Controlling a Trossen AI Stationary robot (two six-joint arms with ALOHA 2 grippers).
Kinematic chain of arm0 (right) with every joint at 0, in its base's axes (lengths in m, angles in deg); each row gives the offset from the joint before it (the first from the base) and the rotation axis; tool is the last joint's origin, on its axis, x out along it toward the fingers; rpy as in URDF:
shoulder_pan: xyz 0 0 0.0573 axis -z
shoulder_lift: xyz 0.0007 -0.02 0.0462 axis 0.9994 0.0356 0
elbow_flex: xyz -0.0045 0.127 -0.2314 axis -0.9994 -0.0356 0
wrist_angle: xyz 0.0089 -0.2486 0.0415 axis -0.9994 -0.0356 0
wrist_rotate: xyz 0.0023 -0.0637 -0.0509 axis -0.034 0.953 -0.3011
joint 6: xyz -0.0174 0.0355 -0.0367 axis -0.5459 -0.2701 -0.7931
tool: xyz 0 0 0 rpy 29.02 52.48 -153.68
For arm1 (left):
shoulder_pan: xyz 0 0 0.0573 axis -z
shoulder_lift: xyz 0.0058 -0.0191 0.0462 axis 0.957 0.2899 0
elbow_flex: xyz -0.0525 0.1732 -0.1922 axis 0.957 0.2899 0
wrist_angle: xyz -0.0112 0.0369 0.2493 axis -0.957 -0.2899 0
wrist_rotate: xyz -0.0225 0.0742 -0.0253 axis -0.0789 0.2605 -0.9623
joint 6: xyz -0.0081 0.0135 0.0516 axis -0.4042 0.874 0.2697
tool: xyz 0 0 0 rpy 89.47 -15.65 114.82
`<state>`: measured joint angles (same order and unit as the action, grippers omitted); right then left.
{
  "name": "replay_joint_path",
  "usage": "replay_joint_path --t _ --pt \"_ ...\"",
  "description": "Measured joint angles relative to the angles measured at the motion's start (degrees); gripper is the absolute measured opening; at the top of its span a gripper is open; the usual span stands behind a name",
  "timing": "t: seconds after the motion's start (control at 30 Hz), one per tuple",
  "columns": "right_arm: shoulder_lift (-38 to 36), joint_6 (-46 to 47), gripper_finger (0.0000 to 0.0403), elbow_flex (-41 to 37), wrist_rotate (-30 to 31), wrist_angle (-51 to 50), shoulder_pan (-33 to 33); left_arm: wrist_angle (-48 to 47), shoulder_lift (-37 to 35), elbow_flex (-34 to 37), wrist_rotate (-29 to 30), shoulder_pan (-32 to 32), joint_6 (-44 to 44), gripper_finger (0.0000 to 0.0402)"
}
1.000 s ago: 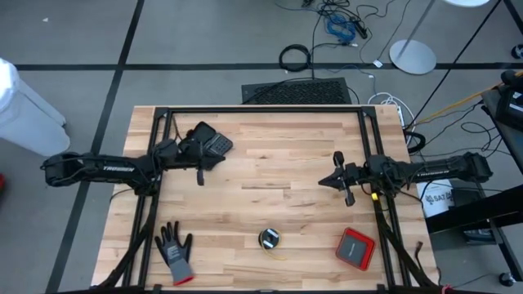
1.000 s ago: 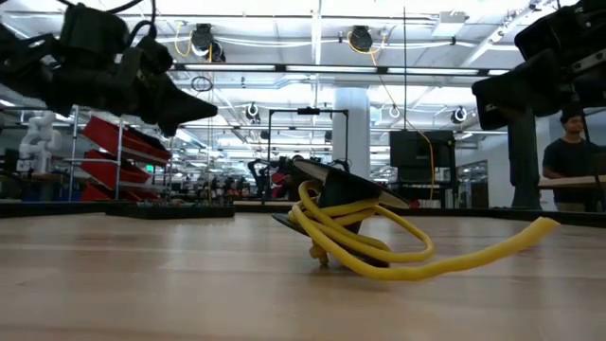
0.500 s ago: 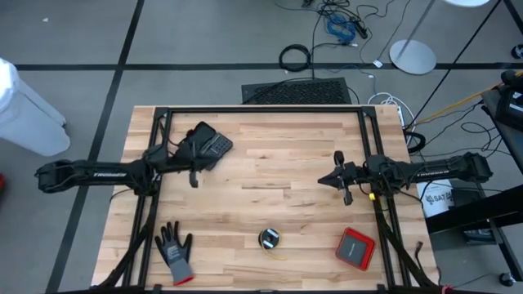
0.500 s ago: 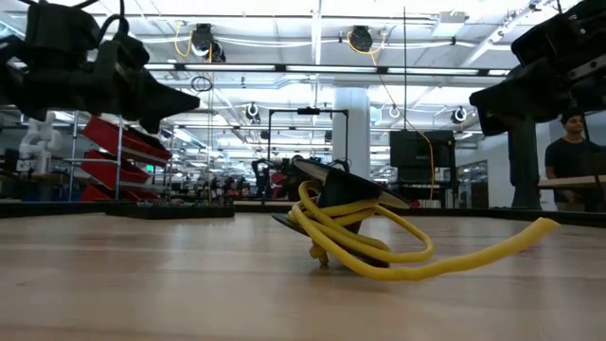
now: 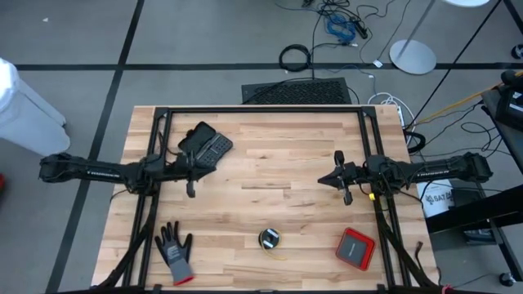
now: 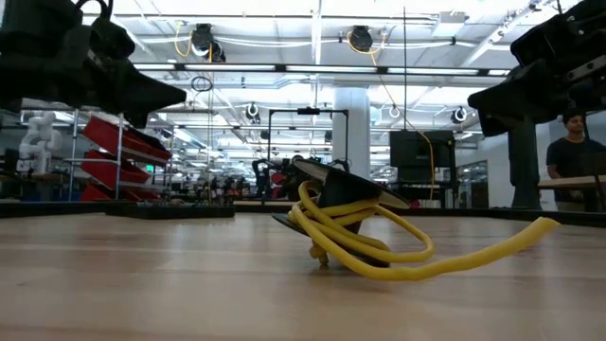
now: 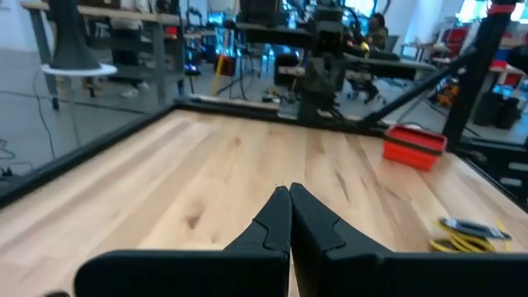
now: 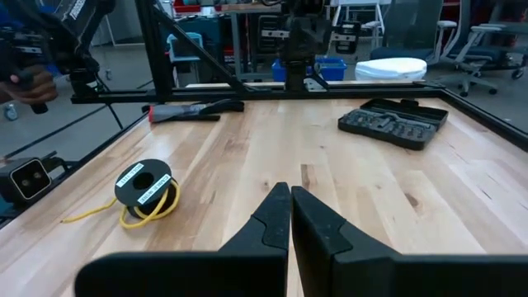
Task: Coil cords
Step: Return to Home Position
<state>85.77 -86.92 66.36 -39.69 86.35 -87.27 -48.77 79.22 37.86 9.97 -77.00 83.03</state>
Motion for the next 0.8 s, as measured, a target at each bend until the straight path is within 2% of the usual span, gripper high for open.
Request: replay_joint_path --t 0.37,0.8 --pt "0.0 -0.6 0.0000 0.0 1.6 0.0 0.0 -7.2 -3.3 0.0 5.7 7.4 1.0 0.0000" --pt "0.0 -0.6 0.0000 0.0 1.5 0.3 0.0 -19.9 -15.8 0.0 3.5 7.8 2.6 0.0000"
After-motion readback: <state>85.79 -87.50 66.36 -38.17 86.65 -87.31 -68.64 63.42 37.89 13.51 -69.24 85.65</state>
